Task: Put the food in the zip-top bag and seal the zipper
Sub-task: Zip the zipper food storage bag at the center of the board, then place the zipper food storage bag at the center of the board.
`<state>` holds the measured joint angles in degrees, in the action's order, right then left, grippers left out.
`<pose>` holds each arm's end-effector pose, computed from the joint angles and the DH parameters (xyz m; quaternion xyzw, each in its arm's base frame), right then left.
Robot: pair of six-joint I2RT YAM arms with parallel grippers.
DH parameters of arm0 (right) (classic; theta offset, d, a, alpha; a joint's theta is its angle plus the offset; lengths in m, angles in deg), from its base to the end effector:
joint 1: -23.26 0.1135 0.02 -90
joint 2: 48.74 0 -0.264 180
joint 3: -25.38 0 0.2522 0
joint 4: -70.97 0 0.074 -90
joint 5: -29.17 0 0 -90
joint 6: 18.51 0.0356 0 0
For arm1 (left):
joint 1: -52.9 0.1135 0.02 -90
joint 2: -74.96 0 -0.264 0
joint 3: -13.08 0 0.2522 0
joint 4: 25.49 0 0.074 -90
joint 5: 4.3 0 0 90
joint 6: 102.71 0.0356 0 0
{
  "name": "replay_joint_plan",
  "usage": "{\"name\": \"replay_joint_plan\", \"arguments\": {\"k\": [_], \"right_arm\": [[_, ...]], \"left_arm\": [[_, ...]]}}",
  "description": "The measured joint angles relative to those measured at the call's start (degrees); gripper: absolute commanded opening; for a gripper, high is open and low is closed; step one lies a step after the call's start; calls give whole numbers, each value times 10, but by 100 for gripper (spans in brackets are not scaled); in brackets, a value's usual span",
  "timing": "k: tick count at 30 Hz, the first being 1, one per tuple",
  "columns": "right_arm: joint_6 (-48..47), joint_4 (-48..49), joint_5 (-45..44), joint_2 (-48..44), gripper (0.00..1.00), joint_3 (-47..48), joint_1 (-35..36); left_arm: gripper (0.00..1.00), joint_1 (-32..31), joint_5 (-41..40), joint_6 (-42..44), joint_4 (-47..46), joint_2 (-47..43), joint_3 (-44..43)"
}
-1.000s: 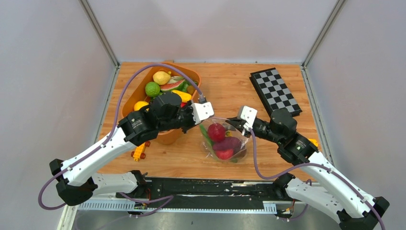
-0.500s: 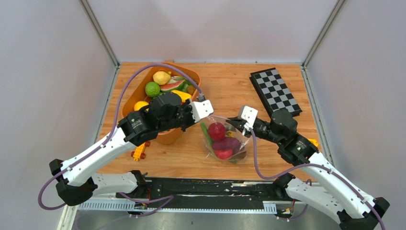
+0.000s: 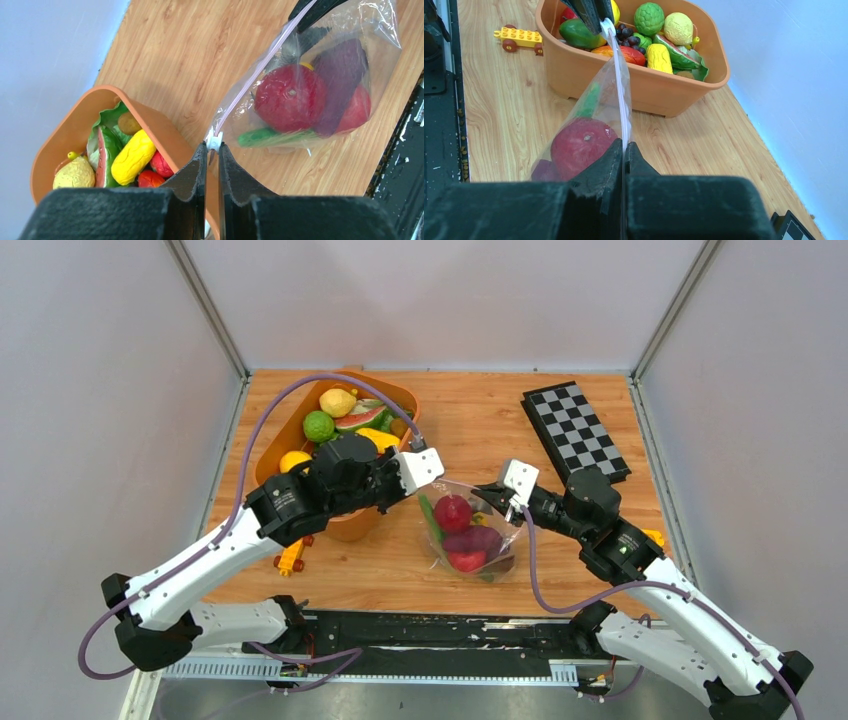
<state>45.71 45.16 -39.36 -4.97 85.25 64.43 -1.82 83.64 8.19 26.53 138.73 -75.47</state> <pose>0.1249 0.1265 0.3480 -0.5144 0.5602 0.2259 0.6087 0.1337 -0.1868 0.4059 0.5159 0.6801 -0.1368 0.5026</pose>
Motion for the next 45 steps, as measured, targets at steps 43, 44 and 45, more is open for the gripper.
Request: {"name": "replay_joint_plan", "arguments": {"k": [43, 44, 45], "right_arm": [[-145, 99, -121, 270, 0, 166, -92], [-148, 95, -100, 268, 0, 154, -92], [-150, 91, -80, 264, 0, 138, -92]], "left_arm": [[100, 5, -198, -218, -252, -158, 150], [100, 5, -203, -219, -253, -161, 153], [100, 5, -207, -219, -254, -164, 156]]}}
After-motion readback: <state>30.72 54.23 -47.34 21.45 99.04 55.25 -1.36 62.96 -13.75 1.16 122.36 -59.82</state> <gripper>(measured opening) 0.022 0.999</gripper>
